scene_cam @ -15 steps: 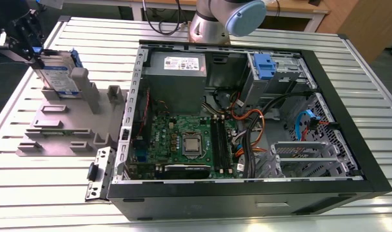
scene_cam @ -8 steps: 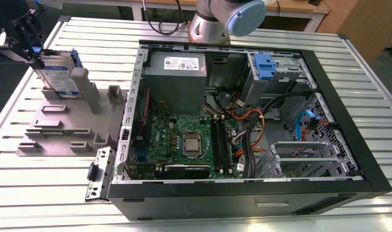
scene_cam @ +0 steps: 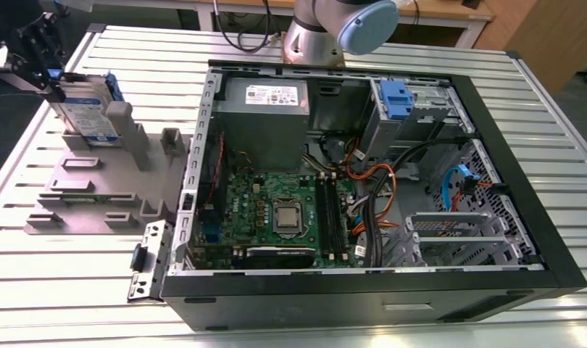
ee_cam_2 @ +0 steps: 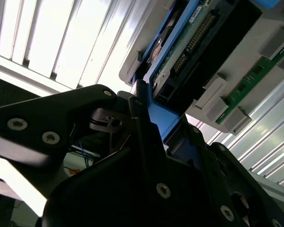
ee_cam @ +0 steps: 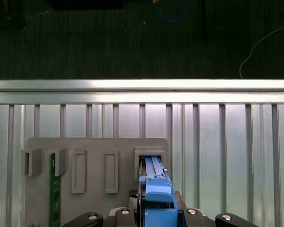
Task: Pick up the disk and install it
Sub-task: 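Pick up the disk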
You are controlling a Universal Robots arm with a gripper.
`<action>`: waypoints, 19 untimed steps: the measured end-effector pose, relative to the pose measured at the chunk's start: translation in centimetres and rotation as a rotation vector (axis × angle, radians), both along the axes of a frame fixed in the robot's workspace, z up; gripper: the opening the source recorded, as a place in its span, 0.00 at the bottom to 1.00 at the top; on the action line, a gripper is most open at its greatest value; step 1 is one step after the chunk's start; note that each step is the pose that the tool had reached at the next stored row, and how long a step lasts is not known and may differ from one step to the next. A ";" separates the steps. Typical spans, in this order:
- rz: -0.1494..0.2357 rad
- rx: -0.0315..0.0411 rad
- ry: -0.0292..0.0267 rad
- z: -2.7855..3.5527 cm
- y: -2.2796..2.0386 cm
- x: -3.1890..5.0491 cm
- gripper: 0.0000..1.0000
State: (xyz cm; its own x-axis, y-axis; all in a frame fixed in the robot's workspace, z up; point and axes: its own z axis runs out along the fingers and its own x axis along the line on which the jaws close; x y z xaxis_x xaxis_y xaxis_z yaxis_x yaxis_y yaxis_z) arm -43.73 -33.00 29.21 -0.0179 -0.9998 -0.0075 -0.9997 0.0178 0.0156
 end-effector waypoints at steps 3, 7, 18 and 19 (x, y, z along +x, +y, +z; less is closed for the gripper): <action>0.000 0.0000 0.0000 0.06 0.00 0.00 0.36; 0.000 -0.0001 0.0001 0.12 0.00 0.00 0.36; 0.000 -0.0001 0.0001 0.43 0.00 0.00 0.36; 0.000 -0.0001 0.0001 0.52 0.00 0.00 0.36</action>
